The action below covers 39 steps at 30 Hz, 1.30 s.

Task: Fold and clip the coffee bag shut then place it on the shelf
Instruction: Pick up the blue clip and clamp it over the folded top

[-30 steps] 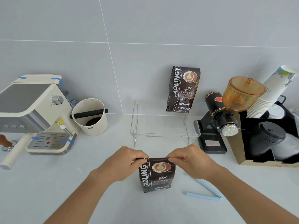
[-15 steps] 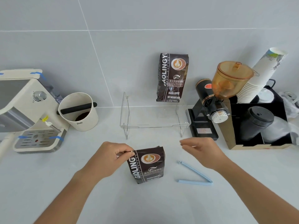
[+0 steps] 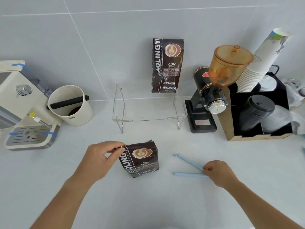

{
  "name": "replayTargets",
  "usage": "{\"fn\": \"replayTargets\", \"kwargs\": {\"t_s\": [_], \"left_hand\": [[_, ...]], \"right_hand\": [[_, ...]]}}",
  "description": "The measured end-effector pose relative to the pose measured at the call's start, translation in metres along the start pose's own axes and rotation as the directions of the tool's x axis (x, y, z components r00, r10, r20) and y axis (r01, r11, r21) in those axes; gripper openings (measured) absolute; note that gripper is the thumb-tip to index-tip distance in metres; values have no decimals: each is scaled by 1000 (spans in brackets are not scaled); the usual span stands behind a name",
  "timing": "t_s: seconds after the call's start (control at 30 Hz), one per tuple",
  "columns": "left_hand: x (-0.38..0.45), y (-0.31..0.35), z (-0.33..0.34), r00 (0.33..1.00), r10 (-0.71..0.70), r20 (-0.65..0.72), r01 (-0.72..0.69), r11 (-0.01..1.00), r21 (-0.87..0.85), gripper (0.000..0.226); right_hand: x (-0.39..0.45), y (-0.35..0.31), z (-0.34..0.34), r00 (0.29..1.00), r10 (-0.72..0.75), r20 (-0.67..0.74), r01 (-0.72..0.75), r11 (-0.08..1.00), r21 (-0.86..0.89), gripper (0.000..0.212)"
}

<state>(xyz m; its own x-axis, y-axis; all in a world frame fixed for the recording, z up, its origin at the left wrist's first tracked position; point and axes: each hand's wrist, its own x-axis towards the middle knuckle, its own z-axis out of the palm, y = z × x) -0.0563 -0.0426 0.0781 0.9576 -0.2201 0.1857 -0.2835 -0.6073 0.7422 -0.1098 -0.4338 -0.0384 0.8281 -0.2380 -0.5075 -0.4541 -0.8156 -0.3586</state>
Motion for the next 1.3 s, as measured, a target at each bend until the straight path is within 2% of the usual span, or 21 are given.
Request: {"fn": "replayTargets", "kwargs": {"t_s": [0.1, 0.23, 0.33, 0.43, 0.53, 0.63, 0.87, 0.97, 1.13, 1.3], "left_hand": [[-1, 3, 1, 1000, -9, -5, 9, 1000, -7, 11], [-1, 5, 0, 1000, 5, -10, -5, 1000, -3, 37], [-2, 4, 1, 1000, 19, -2, -19, 1000, 11, 31], [-3, -3, 2, 1000, 24, 5, -24, 999, 26, 19], [-4, -2, 2, 1000, 8, 0, -8, 1000, 1, 29], [-5, -1, 2, 1000, -25, -4, 25, 998, -53, 39], [-4, -4, 3, 1000, -30, -8, 28, 990, -138, 36], [-3, -4, 5, 999, -32, -15, 30, 987, -156, 30], [1, -3, 3, 999, -50, -17, 46, 982, -186, 36], [2, -9, 9, 977, -211, -29, 183, 902, -390, 43]], "right_hand": [[2, 0, 3, 1000, -11, 3, 11, 1000, 10, 13], [-1, -1, 1, 999, -32, -23, 32, 999, 34, 15], [-7, -6, -6, 998, -51, -37, 55, 992, 112, 22], [-17, -19, -19, 996, -58, -61, 72, 962, 264, 17], [-27, -35, -34, 992, -75, -106, 108, 930, 353, 16], [-39, -55, -51, 984, -95, -148, 152, 882, 447, 15], [-61, -109, -86, 951, -201, -236, 308, 699, 645, 12], [-65, -134, -90, 934, -278, -224, 355, 658, 664, 13], [-62, -173, -84, 910, -372, -181, 395, 653, 646, 8], [-56, -194, -76, 898, -416, -142, 415, 698, 583, 12]]}}
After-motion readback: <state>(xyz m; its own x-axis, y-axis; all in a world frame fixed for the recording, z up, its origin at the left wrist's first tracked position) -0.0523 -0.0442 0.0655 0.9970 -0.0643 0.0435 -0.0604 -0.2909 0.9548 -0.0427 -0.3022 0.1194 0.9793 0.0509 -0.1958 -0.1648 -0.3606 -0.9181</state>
